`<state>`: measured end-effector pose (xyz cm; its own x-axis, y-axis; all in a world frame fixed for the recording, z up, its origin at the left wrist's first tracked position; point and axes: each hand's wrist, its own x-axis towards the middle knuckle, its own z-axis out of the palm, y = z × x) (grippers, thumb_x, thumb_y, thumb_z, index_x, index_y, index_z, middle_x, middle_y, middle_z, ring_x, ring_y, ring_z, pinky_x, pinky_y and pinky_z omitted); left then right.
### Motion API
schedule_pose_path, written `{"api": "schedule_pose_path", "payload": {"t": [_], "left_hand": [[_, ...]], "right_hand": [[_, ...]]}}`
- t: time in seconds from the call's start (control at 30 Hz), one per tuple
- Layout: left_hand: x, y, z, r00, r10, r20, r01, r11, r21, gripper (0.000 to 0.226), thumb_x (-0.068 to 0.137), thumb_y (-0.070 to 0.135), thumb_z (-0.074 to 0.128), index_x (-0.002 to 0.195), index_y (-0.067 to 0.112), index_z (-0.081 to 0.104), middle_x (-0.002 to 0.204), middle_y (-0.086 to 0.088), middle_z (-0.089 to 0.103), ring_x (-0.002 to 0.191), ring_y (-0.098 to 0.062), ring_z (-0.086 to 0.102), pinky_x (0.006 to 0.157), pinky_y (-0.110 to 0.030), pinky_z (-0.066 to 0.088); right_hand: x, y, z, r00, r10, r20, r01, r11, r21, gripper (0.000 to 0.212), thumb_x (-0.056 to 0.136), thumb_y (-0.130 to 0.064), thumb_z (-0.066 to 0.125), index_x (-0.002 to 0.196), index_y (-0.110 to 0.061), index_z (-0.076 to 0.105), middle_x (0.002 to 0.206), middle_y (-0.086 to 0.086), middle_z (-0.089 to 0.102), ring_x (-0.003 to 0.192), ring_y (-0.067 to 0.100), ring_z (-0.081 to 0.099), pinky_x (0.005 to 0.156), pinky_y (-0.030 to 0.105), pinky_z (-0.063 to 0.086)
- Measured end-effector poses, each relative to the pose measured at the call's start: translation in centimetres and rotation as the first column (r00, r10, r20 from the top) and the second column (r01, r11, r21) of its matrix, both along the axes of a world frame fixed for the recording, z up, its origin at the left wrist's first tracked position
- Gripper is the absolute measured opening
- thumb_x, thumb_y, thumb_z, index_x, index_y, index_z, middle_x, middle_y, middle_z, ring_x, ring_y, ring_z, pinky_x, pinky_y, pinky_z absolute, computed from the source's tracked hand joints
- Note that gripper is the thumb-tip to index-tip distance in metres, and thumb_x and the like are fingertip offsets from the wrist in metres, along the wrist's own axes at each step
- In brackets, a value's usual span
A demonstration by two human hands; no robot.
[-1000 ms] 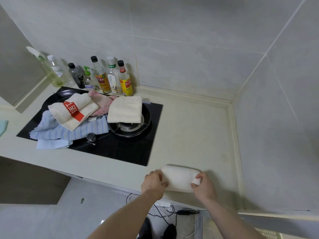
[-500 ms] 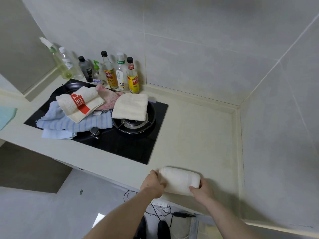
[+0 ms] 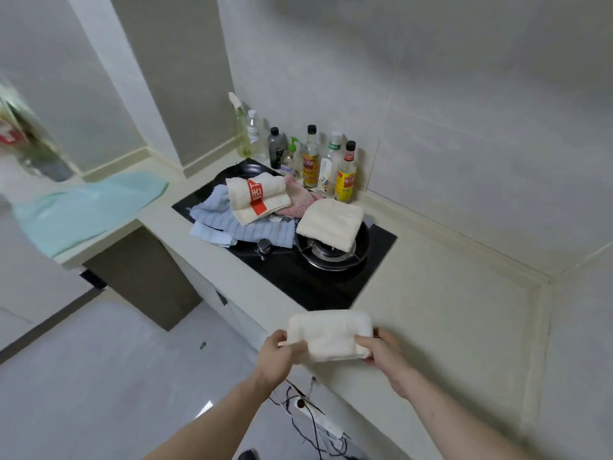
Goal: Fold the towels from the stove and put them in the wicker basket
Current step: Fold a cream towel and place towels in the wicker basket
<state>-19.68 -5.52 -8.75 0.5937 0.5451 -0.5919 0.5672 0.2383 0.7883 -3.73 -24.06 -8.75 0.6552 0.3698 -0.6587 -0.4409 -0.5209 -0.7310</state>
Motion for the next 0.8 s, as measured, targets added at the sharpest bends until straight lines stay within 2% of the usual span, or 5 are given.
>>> {"api": "schedule_pose_path", "payload": {"t": [0.1, 0.37, 0.57, 0.7, 0.8], "left_hand": [[-3.1, 4.0, 2.3, 0.978, 0.192, 0.079, -0.186, 0.979, -0.080, 0.054, 0.066, 0.034, 0.073, 0.111, 0.005, 0.062, 0.104, -0.009, 0.069, 0.092, -0.026, 0.068, 0.079, -0.038, 0.059], [-15.4, 15.5, 7.4, 0.843, 0.494, 0.214, -0.514, 0.856, 0.047, 0.045, 0.071, 0.035, 0.071, 0.106, 0.009, 0.063, 0.103, -0.008, 0.068, 0.089, -0.022, 0.068, 0.080, -0.046, 0.062], [-25.5, 24.8, 9.0, 0.760, 0.601, 0.247, -0.642, 0.753, 0.145, 0.021, 0.095, 0.023, 0.068, 0.112, 0.011, 0.062, 0.108, -0.009, 0.067, 0.094, -0.022, 0.067, 0.077, -0.036, 0.063], [-31.8, 29.9, 10.4, 0.682, 0.675, 0.283, -0.728, 0.665, 0.167, 0.013, 0.096, 0.021, 0.067, 0.105, 0.011, 0.064, 0.103, -0.009, 0.068, 0.090, -0.022, 0.067, 0.078, -0.040, 0.062], [-35.7, 33.1, 11.0, 0.614, 0.732, 0.296, -0.788, 0.595, 0.161, 0.014, 0.095, 0.020, 0.069, 0.104, 0.009, 0.066, 0.100, -0.010, 0.070, 0.087, -0.021, 0.067, 0.077, -0.040, 0.062]], "right_hand": [[-1.0, 6.3, 2.4, 0.991, 0.133, 0.034, -0.134, 0.990, 0.046, 0.033, 0.079, -0.028, 0.078, 0.108, -0.013, 0.069, 0.103, 0.006, 0.076, 0.098, 0.025, 0.072, 0.092, 0.043, 0.057], [-9.6, 23.7, 6.7, 0.914, 0.393, 0.099, -0.403, 0.906, 0.125, 0.022, 0.085, -0.020, 0.079, 0.102, -0.008, 0.070, 0.085, 0.007, 0.073, 0.073, 0.017, 0.064, 0.070, 0.033, 0.054], [-19.3, 35.6, 9.8, 0.847, 0.511, 0.143, -0.531, 0.826, 0.188, 0.020, 0.087, -0.022, 0.075, 0.104, -0.011, 0.071, 0.095, 0.008, 0.076, 0.079, 0.019, 0.067, 0.072, 0.032, 0.055], [-25.4, 42.3, 11.5, 0.798, 0.577, 0.170, -0.602, 0.765, 0.229, 0.023, 0.087, -0.026, 0.074, 0.107, -0.015, 0.069, 0.102, 0.008, 0.075, 0.088, 0.021, 0.069, 0.074, 0.032, 0.056], [-28.9, 46.7, 12.5, 0.752, 0.629, 0.196, -0.659, 0.719, 0.220, 0.030, 0.081, -0.033, 0.076, 0.106, -0.018, 0.070, 0.102, 0.007, 0.076, 0.097, 0.026, 0.071, 0.084, 0.041, 0.058]]}}
